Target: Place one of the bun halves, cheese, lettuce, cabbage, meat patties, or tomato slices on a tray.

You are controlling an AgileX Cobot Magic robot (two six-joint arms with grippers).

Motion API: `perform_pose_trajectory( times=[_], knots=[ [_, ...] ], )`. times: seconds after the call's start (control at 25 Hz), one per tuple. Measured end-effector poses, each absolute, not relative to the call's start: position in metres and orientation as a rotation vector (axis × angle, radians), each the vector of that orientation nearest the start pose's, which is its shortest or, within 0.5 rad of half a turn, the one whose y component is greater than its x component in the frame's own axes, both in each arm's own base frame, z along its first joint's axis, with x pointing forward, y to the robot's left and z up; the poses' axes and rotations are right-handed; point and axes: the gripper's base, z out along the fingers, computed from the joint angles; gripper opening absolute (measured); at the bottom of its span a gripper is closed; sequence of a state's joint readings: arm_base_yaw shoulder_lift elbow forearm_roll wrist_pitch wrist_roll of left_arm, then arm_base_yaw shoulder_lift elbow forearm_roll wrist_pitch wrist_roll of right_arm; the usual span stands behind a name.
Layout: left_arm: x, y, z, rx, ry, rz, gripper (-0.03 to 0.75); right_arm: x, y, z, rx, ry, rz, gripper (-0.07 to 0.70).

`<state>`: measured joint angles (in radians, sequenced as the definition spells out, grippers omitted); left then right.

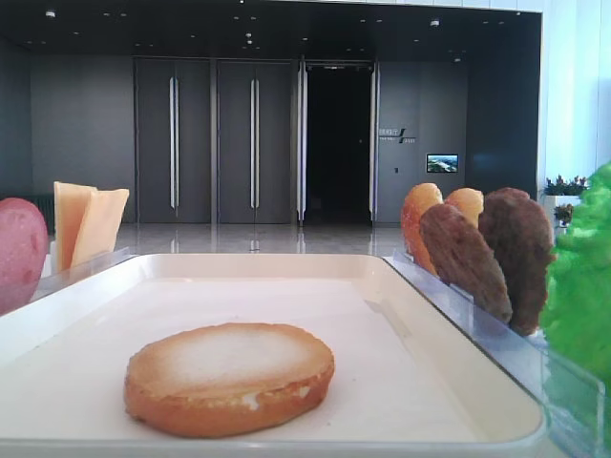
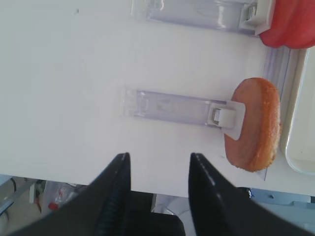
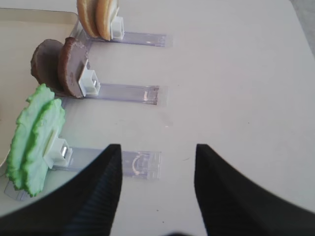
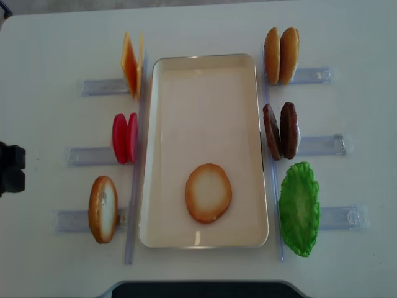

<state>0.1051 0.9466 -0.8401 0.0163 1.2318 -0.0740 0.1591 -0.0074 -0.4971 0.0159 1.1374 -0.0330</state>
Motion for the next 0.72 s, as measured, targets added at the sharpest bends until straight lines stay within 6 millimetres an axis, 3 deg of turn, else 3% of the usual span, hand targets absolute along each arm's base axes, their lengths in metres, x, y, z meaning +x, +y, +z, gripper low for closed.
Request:
perform_pose_trajectory(
  times=[0.4, 0.72],
  knots=[
    [0.106, 0.018, 0.330, -0.213, 2.628, 0.125, 0.129, -0.009, 0.000, 0.270, -0.205, 2.108, 0.094, 0.357],
    [0.060, 0.013, 0.347, -0.181, 2.427, 0.125, 0.099, -0.009, 0.000, 0.270, -0.204, 2.108, 0.095, 0.357]
  ],
)
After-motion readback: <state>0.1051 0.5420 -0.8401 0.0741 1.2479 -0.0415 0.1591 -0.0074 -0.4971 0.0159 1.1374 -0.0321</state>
